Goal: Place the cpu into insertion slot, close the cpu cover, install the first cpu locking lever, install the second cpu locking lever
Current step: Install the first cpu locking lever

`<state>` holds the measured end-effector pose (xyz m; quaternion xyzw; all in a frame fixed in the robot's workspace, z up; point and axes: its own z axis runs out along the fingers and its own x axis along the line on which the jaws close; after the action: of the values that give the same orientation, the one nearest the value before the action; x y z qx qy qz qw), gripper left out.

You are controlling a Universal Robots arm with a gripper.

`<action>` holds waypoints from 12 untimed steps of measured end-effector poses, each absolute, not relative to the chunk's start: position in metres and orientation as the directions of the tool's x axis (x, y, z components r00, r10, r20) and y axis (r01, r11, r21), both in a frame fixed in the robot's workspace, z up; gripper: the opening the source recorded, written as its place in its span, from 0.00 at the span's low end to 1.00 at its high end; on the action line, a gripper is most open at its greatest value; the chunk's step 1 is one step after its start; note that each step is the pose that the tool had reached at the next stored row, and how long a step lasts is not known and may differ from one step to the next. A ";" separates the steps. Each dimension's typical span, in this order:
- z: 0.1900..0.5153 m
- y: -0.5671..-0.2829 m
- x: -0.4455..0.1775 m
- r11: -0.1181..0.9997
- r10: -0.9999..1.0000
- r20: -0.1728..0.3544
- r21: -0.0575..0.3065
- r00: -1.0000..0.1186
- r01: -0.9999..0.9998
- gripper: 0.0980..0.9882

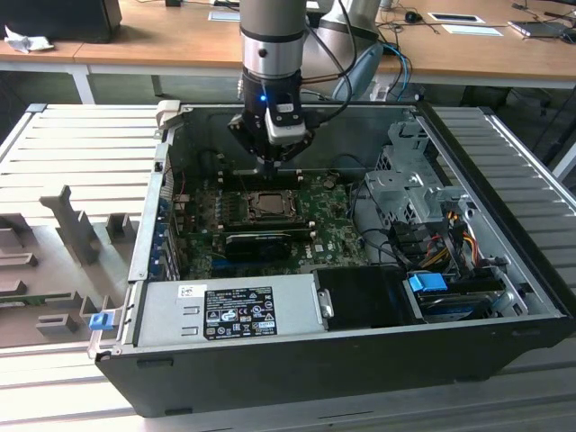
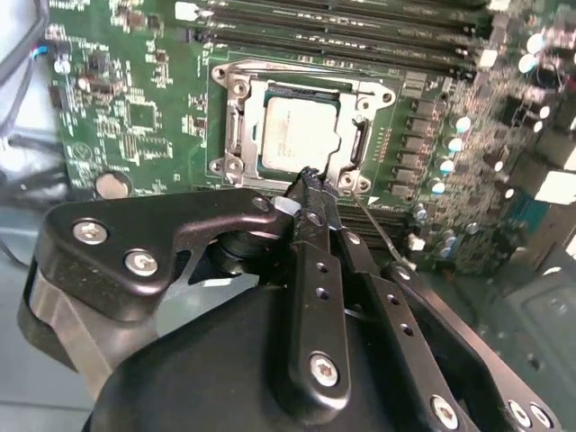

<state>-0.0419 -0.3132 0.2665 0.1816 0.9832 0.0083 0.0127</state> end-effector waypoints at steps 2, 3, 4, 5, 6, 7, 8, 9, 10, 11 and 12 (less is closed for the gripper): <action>0.266 -0.313 -0.042 0.948 0.319 -0.022 0.021 -0.947 0.319 0.01; 0.266 -0.313 -0.042 0.954 0.300 -0.022 0.021 -0.954 0.299 0.01; 0.266 -0.313 -0.042 0.961 0.276 -0.021 0.021 -0.961 0.276 0.01; 0.266 -0.313 -0.042 0.966 0.256 -0.021 0.021 -0.966 0.256 0.01; 0.266 -0.313 -0.042 0.974 0.225 -0.020 0.020 -0.974 0.224 0.01; 0.266 -0.313 -0.042 0.978 0.207 -0.020 0.020 -0.978 0.206 0.01; 0.266 -0.313 -0.042 0.982 0.186 -0.019 0.020 -0.982 0.186 0.01; 0.266 -0.313 -0.042 0.988 0.155 -0.019 0.020 -0.988 0.154 0.01; 0.266 -0.313 -0.042 0.993 0.118 -0.018 0.020 -0.993 0.118 0.01; 0.266 -0.313 -0.042 0.996 0.093 -0.017 0.020 -0.996 0.093 0.01; 0.266 -0.313 -0.042 0.997 0.075 -0.017 0.020 -0.997 0.074 0.01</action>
<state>-0.0419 -0.3132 0.2658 0.0372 0.9992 0.0095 0.0089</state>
